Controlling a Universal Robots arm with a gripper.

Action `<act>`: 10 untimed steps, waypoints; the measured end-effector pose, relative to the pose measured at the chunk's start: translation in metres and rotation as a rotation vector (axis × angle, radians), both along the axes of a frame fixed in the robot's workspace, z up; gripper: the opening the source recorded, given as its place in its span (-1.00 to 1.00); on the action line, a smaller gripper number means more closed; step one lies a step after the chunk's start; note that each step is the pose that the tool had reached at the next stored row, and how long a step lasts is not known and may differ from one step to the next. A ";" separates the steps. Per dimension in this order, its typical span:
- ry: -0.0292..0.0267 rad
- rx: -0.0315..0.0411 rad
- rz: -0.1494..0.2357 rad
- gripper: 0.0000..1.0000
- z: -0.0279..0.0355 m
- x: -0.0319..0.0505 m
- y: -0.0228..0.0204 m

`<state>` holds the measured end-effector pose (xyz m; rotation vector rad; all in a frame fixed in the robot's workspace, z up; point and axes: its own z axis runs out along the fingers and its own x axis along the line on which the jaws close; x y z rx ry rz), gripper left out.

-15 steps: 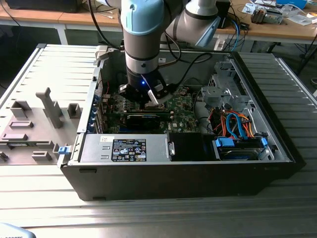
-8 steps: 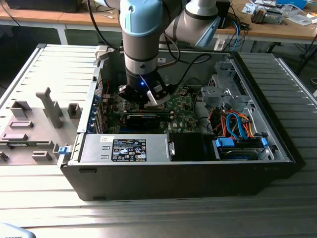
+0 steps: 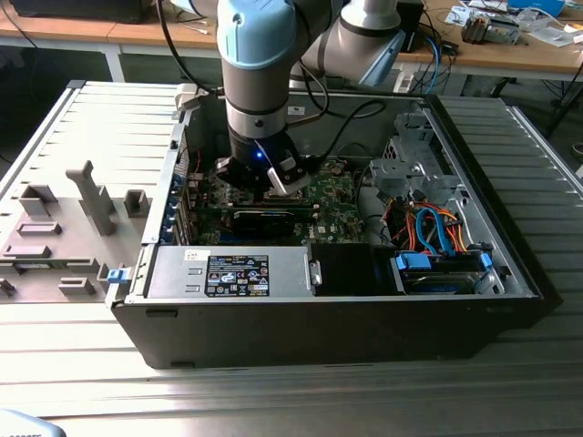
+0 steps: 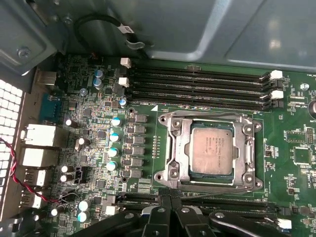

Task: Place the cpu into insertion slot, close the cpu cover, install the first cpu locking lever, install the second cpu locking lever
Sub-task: 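Install the second cpu locking lever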

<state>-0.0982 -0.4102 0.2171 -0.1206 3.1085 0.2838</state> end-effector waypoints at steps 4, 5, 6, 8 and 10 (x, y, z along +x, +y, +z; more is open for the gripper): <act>0.0001 -0.0002 0.022 -0.79 -0.0054 -0.0044 0.0027; 0.0002 -0.0002 0.029 -0.79 -0.0074 -0.0063 0.0049; 0.0000 -0.0001 0.034 -0.79 -0.0091 -0.0071 0.0069; 0.0002 -0.0004 0.040 -0.79 -0.0130 -0.0078 0.0095; 0.0004 -0.0004 0.043 -0.79 -0.0136 -0.0079 0.0096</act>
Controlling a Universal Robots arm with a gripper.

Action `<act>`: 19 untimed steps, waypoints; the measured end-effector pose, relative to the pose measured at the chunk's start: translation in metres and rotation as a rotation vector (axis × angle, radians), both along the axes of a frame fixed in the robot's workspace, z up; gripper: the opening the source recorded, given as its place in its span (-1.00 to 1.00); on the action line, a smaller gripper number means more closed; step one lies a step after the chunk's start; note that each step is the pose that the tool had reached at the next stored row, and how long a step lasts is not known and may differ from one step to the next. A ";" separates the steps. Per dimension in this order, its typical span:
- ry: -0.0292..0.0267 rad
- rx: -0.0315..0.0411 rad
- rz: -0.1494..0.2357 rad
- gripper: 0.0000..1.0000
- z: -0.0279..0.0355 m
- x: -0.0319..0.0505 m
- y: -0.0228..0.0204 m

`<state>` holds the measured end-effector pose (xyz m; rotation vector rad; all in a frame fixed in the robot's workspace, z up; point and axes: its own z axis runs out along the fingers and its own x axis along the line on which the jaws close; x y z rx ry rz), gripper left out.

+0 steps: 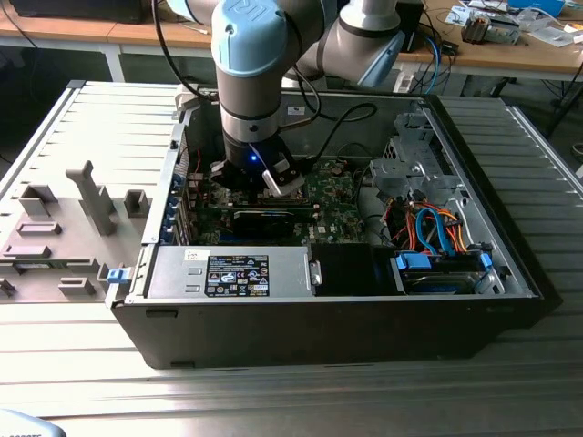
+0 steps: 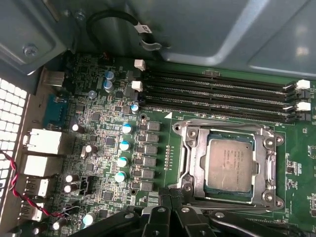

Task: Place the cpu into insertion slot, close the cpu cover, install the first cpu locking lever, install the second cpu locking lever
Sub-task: 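Install the second cpu locking lever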

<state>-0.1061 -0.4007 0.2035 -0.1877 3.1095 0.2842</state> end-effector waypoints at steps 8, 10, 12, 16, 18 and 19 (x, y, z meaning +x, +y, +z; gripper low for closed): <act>-0.0004 0.0032 0.014 -0.79 -0.0004 0.0000 0.0057; -0.0004 0.0032 0.016 -0.79 -0.0007 0.0001 0.0063; -0.0003 0.0041 0.017 -0.79 -0.0012 0.0000 0.0064; -0.0005 0.0080 0.018 -0.79 -0.0027 0.0003 0.0064; -0.0006 0.0098 0.019 -0.79 -0.0032 0.0005 0.0064; -0.0003 0.0101 0.019 -0.79 -0.0034 0.0006 0.0064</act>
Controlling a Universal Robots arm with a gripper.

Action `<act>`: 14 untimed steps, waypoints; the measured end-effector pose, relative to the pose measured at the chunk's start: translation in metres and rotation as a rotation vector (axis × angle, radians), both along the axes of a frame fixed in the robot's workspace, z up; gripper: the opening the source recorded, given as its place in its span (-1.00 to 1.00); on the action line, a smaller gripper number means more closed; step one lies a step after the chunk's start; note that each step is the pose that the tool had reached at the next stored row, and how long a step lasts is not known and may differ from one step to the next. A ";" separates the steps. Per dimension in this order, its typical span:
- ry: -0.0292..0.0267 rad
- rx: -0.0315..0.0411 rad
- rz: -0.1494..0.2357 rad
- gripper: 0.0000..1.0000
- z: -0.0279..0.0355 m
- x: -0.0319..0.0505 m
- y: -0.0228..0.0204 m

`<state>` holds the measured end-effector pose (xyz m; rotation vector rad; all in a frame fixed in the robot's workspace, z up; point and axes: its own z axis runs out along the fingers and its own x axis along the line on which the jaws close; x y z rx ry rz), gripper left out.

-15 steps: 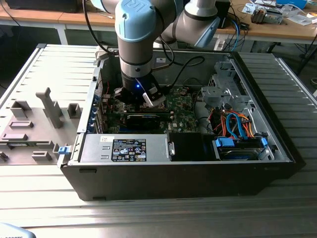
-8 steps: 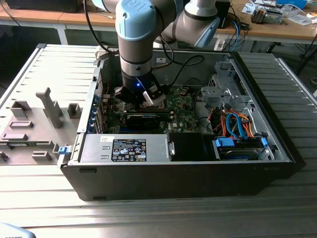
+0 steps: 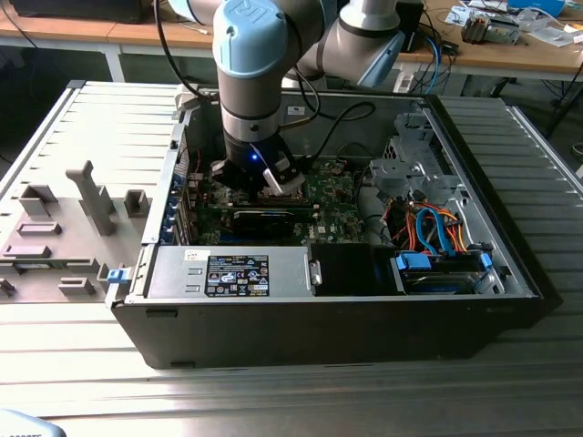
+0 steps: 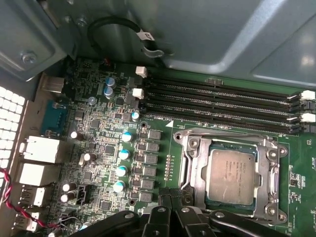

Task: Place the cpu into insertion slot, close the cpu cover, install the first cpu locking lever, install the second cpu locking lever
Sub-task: 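Install the second cpu locking lever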

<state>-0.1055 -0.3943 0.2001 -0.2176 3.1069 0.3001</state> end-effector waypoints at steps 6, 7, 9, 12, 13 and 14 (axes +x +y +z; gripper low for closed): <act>0.0000 0.0028 0.000 -0.79 0.0079 0.0002 -0.0002; 0.0001 0.0026 0.000 -0.79 0.0111 0.0008 0.0003; 0.0016 -0.0021 0.001 -0.79 0.0117 0.0039 0.0013; 0.0107 -0.0079 0.000 -0.79 0.0117 0.0129 0.0035; 0.0140 -0.0087 0.000 -0.79 0.0117 0.0155 0.0041; 0.0178 -0.0106 0.000 -0.79 0.0117 0.0189 0.0050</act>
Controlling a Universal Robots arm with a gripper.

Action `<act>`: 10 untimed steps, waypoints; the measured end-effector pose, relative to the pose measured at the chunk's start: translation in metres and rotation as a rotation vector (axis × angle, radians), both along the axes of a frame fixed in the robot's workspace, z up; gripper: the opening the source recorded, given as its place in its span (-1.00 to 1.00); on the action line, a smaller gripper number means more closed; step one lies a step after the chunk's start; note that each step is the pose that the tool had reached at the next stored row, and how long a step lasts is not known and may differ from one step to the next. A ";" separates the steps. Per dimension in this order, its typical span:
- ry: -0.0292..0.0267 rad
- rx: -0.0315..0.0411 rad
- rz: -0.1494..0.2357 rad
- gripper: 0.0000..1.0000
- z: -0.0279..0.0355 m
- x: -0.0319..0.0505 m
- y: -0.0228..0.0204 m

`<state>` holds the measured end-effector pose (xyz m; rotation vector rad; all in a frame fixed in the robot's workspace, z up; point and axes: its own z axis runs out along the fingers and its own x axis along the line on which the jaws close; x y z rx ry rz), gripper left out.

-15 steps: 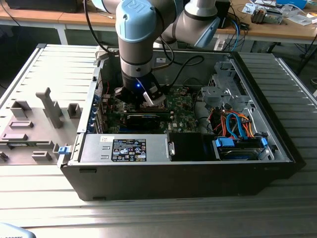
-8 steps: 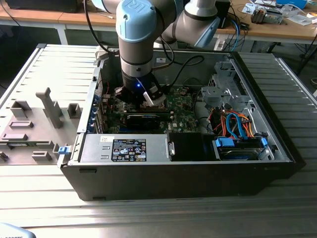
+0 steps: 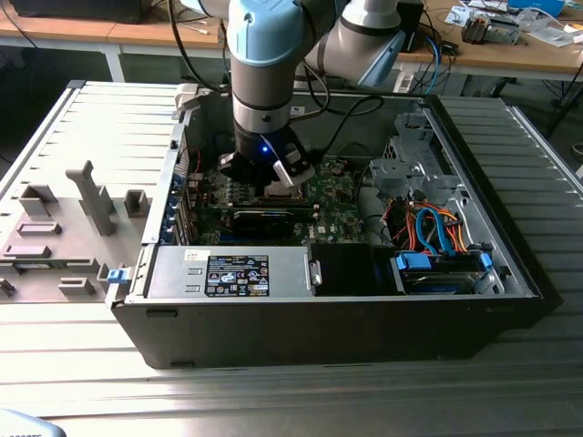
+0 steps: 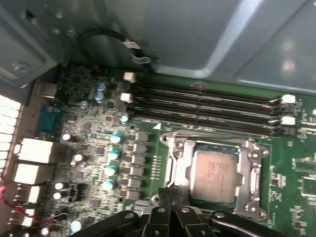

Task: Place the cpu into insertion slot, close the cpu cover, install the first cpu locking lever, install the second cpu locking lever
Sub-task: 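Install the second cpu locking lever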

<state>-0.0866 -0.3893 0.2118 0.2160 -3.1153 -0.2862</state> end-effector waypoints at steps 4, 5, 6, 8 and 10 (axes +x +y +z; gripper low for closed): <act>0.0119 -0.0059 0.000 -0.79 0.0000 0.0104 0.0034; 0.0149 -0.0085 0.000 -0.79 0.0000 0.0134 0.0047; 0.0178 -0.0120 0.000 -0.79 0.0000 0.0162 0.0061; 0.0214 -0.0228 0.000 -0.79 0.0000 0.0199 0.0097; 0.0226 -0.0450 0.000 -0.79 0.0000 0.0220 0.0148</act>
